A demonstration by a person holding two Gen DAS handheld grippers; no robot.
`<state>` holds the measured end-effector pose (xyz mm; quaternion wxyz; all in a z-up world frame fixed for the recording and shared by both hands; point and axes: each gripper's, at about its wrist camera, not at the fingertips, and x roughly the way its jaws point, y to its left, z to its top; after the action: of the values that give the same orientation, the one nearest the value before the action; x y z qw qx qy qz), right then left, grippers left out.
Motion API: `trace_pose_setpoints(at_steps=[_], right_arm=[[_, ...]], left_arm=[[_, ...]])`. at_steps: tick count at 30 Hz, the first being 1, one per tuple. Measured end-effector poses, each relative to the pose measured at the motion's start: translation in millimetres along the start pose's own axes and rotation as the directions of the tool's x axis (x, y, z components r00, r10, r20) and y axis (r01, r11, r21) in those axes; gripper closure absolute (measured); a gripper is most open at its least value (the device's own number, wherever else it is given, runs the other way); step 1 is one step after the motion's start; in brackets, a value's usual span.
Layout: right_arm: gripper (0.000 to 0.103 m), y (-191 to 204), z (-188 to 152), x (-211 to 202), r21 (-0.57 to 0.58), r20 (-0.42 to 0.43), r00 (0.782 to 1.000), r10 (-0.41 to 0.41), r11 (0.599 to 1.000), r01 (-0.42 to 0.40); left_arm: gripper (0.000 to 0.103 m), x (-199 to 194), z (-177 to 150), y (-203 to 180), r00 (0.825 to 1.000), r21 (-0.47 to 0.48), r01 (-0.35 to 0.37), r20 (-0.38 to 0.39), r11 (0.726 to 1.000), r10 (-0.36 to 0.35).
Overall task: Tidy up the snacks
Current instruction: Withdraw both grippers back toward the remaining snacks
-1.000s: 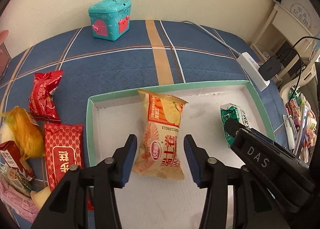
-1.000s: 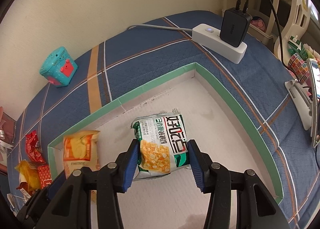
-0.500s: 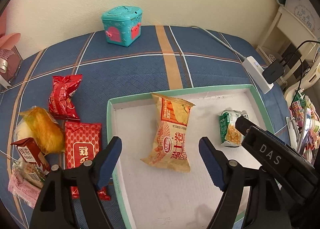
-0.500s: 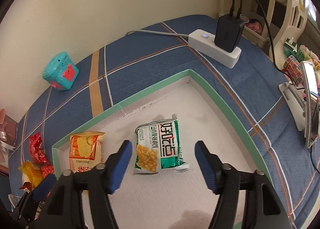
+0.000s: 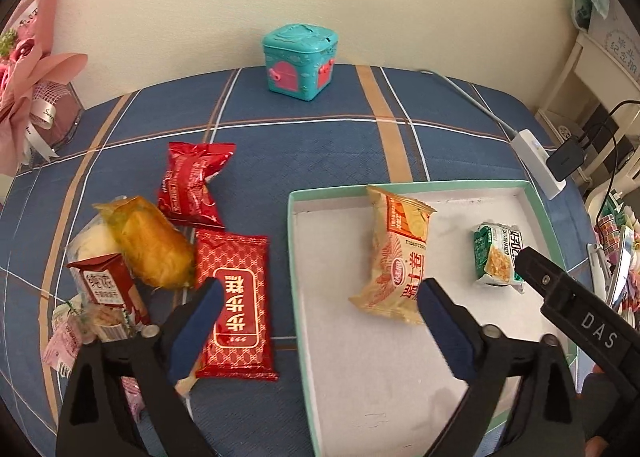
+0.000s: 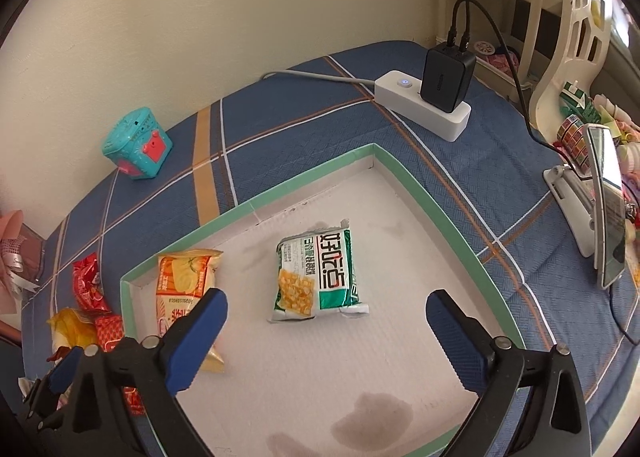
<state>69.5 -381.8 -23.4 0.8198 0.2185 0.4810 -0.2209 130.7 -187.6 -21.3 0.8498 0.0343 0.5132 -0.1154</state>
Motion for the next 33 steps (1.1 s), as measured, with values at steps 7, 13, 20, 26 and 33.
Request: trace_pose_setpoints(at_steps=[7, 13, 20, 26, 33], right_arm=[[0.0, 5, -11, -14, -0.03, 0.01, 1.0, 0.011, 0.999, -0.011], [0.0, 11, -22, -28, -0.057, 0.021, 1.0, 0.003, 0.998, -0.002], [0.0, 17, -42, -39, -0.073, 0.001, 1.0, 0.029, 0.997, -0.029], [0.0, 33, -64, -51, -0.135, -0.018, 0.998, 0.062, 0.989, -0.064], [0.0, 62, -93, -56, -0.216, -0.082, 0.992, 0.1, 0.969, -0.116]], left_arm=[[0.003, -14, -9, 27, 0.998, -0.027, -0.066, 0.013, 0.997, 0.067], [0.003, -37, -17, 50, 0.995, -0.064, -0.092, 0.043, 0.994, 0.095], [0.003, -58, -30, 72, 0.997, -0.102, -0.057, 0.045, 0.993, 0.062], [0.003, -66, -45, 85, 0.997, -0.107, -0.075, 0.011, 0.991, 0.076], [0.003, -80, -65, 111, 0.997, -0.159, -0.077, 0.006, 0.984, 0.079]])
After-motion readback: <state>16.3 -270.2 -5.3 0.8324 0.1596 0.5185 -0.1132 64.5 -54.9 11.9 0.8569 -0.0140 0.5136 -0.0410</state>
